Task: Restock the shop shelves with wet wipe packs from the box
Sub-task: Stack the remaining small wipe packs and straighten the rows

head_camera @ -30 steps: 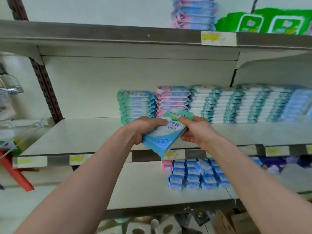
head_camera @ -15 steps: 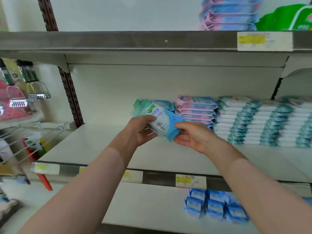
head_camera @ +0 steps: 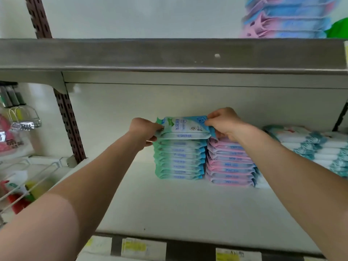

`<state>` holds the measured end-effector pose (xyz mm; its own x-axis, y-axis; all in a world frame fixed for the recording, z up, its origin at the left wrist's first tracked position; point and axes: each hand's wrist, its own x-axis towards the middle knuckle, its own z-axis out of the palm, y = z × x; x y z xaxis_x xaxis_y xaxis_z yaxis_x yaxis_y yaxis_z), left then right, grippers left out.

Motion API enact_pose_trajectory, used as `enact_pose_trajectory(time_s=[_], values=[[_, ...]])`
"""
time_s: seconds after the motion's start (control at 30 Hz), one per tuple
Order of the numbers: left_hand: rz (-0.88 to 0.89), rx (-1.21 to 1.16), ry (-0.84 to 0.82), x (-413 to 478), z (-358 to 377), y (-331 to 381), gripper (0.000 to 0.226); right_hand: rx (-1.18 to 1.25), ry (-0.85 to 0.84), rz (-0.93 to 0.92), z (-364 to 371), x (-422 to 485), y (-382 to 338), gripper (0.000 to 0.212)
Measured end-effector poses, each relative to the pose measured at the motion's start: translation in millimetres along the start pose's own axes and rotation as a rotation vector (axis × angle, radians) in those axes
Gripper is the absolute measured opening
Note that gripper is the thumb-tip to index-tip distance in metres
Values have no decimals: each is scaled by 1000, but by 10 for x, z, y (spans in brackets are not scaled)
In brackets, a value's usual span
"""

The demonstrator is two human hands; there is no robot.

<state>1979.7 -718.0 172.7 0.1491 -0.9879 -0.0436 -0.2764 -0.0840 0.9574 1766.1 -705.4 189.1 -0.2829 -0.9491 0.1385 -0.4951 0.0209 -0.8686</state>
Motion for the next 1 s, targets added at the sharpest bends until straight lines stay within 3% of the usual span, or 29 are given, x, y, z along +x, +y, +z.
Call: enact_pose_trajectory(time_s=[0.13, 0.43, 0.53, 0.6, 0.73, 0.83, 1.0], values=[[52, 204, 31, 297, 21, -35, 17, -239, 27, -47, 193, 305, 76, 18], [106, 435, 32, 692, 148, -171, 27, -764, 82, -231, 364, 425, 149, 10], [227, 621, 66, 644, 128, -153, 12, -907, 106, -373, 341, 400, 129, 19], [417, 702, 62, 573, 107, -124, 41, -922, 102, -511, 292, 327, 95, 24], [680, 1093, -262, 371, 234, -108, 90, -1052, -134, -650, 329, 138, 124, 40], [778, 1319, -261, 372, 396, -170, 82, -1230, -154, -644, 422, 106, 212, 44], [805, 1320, -211, 436, 457, -157, 64, -1253, -103, -671, 486, 160, 255, 34]])
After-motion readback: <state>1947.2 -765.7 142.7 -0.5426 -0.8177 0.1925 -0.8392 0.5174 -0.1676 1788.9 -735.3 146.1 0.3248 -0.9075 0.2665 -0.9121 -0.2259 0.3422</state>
